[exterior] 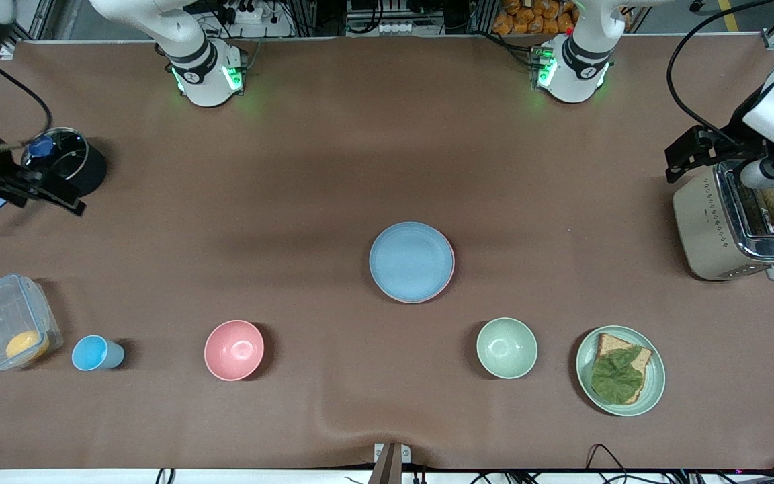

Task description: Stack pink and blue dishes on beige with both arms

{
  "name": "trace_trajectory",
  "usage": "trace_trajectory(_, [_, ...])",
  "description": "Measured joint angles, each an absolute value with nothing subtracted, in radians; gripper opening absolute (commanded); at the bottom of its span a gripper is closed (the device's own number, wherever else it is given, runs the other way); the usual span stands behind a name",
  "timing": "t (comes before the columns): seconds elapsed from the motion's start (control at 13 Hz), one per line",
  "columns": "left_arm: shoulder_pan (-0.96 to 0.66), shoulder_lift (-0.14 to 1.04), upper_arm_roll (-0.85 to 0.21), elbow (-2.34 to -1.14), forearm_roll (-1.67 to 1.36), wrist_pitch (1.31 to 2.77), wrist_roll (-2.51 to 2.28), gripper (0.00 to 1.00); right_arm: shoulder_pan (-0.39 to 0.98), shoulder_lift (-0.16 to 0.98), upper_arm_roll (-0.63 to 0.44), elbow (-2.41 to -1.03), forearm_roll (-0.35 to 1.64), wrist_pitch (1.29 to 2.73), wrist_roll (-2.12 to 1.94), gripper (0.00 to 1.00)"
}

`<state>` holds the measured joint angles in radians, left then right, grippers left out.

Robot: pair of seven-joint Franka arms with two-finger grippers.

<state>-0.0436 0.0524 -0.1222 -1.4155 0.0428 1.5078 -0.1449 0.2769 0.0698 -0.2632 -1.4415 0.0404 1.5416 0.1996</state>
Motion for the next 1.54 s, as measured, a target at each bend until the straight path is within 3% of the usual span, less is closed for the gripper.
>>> trace_trajectory(0.15, [-0.085, 0.044, -0.066, -1.415, 0.04, 1.487, -0.145, 1.0, 0.148, 0.035, -0.132, -1.442, 0.022, 1.494, 0.2, 1.0])
trace_trajectory(0.31, [-0.091, 0.043, -0.056, -1.415, 0.034, 1.475, -0.145, 1.0, 0.097, 0.029, -0.094, -1.449, 0.018, 1.482, 0.2, 1.0])
trace_trajectory(1.54, [-0.123, 0.034, -0.006, -1.415, 0.012, 1.462, -0.145, 1.0, 0.061, 0.029, -0.085, -1.486, 0.022, 1.491, 0.131, 1.0])
